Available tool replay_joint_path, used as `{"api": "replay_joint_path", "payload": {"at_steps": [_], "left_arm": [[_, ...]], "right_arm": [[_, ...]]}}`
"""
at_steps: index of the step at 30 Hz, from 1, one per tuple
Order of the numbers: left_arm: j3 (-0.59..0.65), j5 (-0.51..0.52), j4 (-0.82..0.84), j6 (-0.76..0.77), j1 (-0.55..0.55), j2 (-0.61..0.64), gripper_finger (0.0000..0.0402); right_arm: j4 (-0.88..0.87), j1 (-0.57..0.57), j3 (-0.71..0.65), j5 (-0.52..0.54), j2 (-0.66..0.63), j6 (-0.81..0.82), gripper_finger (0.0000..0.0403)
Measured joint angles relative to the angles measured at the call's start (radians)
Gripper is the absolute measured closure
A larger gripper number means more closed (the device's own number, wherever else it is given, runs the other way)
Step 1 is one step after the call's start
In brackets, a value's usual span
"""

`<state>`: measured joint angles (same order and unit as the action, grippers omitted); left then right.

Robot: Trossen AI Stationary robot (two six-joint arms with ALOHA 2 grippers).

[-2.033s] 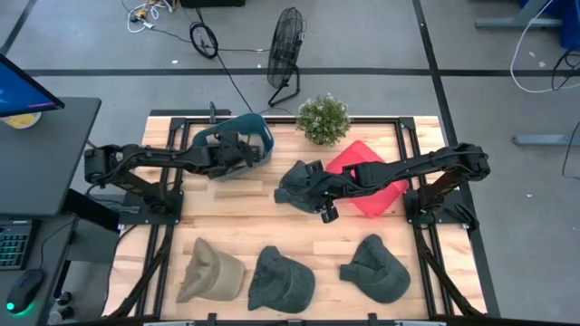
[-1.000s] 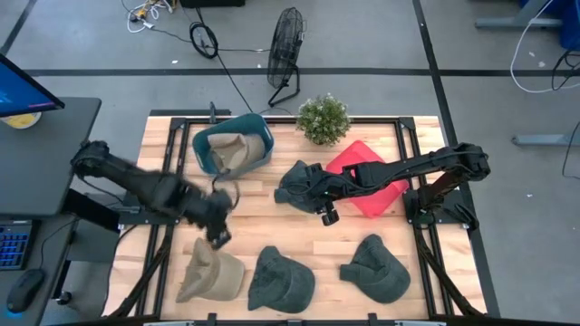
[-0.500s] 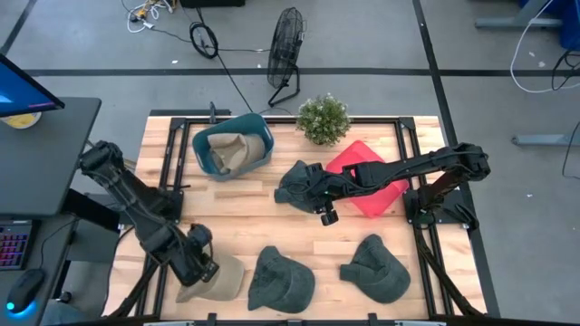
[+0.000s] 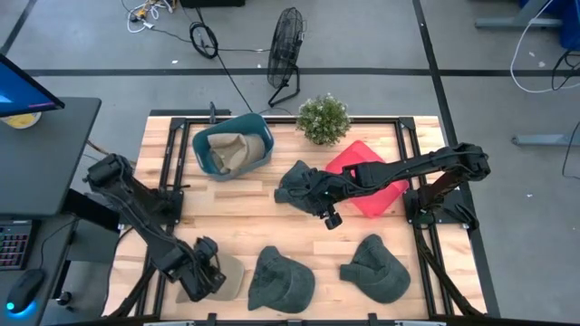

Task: Pick & Place hat
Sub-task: Put the brown cap into the blue bin

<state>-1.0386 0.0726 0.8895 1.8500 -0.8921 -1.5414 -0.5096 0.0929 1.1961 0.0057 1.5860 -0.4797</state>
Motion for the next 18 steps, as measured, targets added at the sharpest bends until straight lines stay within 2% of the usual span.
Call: {"api": "replay_joint_path", "payload": {"at_steps": [5, 8, 11, 15, 18], "left_arm": [[0.0, 0.005, -0.022, 0.003, 0.005, -0.074, 0.021], [0.0, 0.008, -0.045, 0.043, 0.005, -0.108, 0.0232], [0.0, 0.009, -0.071, 0.105, 0.006, -0.123, 0.028], [-0.002, 0.026, -0.083, 0.176, 0.011, -0.117, 0.0377], [-0.003, 0.079, -0.083, 0.225, 0.012, -0.106, 0.0389]], "right_arm": [[0.0, 0.0, 0.0, 0.0, 0.0, 0.0, 0.0211], [0.0, 0.0, 0.0, 0.0, 0.0, 0.0, 0.0211], [0.002, 0.0, 0.0, 0.0, 0.0, -0.008, 0.0211], [0.003, 0.0, 0.0, 0.0, 0.0, -0.038, 0.0211], [0.004, 0.0, 0.0, 0.0, 0.0, -0.052, 0.0211]]}}
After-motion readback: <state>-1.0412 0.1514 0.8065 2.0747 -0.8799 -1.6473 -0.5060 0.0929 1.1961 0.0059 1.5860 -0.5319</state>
